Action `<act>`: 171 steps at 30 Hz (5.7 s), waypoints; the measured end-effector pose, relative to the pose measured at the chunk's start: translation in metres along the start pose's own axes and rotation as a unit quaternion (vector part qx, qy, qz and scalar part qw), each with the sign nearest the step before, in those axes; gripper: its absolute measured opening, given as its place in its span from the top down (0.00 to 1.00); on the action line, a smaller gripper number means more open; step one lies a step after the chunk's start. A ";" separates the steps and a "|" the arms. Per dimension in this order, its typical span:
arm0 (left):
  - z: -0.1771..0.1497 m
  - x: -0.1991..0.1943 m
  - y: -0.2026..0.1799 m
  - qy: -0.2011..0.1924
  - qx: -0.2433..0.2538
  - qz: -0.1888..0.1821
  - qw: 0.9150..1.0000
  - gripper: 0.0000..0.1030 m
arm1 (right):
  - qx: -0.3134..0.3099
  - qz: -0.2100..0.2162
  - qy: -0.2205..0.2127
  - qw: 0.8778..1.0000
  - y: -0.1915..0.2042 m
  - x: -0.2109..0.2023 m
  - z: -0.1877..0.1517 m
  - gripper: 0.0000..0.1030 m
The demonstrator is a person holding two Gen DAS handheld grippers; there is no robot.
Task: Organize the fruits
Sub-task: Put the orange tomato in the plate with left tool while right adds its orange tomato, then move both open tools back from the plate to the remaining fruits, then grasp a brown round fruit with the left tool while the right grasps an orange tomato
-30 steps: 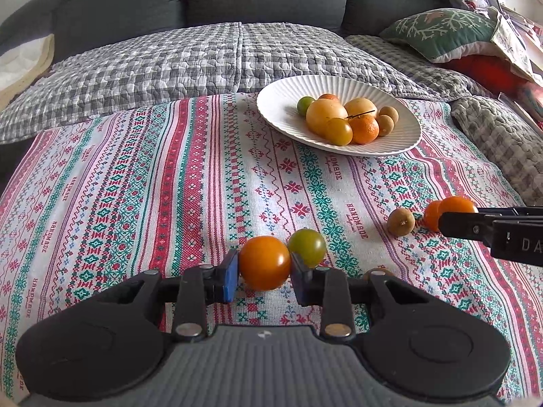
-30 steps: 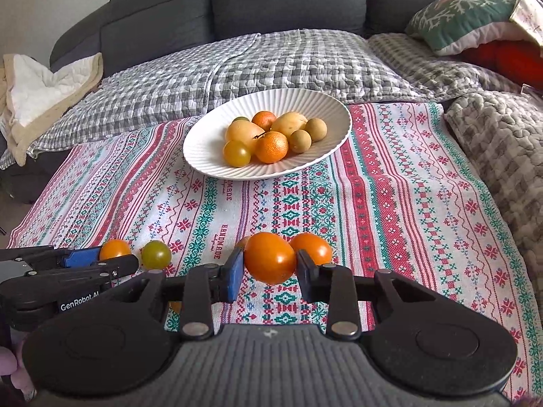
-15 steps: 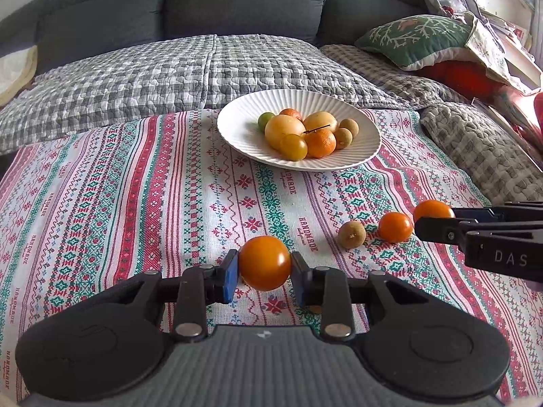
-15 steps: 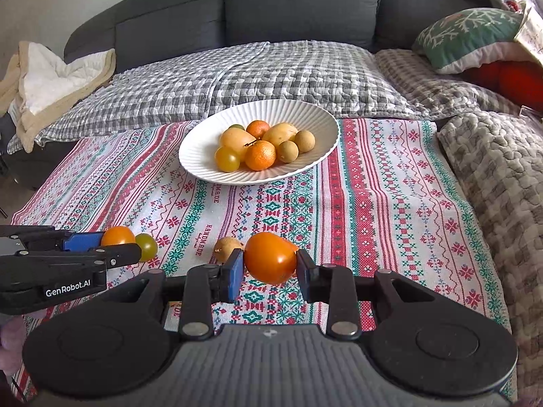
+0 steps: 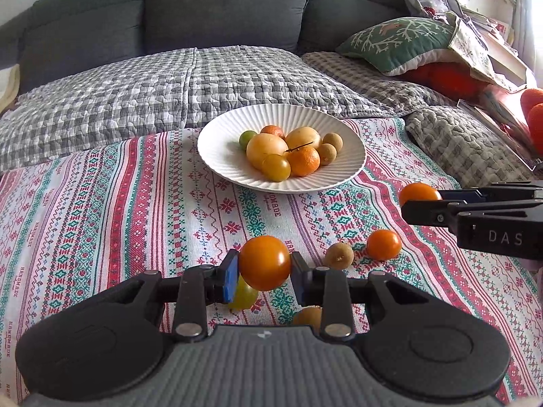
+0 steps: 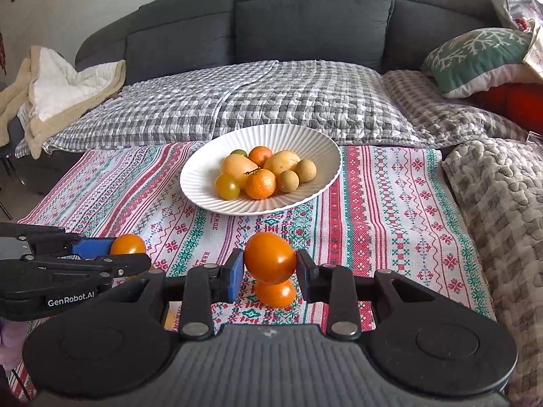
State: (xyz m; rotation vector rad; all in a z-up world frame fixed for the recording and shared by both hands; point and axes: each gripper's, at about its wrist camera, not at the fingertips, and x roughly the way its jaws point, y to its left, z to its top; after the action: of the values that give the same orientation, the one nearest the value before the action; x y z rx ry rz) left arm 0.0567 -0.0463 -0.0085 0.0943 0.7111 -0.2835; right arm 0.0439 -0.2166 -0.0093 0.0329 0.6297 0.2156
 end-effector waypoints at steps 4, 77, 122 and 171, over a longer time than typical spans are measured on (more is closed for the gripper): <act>0.011 0.006 0.000 -0.009 0.004 -0.006 1.000 0.81 | 0.019 0.010 -0.014 1.000 -0.012 0.002 0.008 0.71; 0.015 0.002 0.029 0.006 -0.014 0.056 0.998 0.09 | 0.027 -0.012 0.022 0.999 0.001 0.009 0.022 0.07; -0.034 0.022 -0.020 0.065 0.005 -0.037 0.997 0.55 | -0.006 -0.018 0.069 0.997 -0.010 0.055 -0.022 0.27; 0.006 0.010 -0.018 0.006 -0.007 0.010 1.000 0.84 | 0.107 -0.031 0.084 0.990 -0.018 0.042 0.012 0.70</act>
State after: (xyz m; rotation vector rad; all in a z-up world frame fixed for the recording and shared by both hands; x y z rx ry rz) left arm 0.0630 -0.0667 -0.0101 0.0891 0.7241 -0.2590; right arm 0.0874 -0.2246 -0.0263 0.2032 0.8196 0.0912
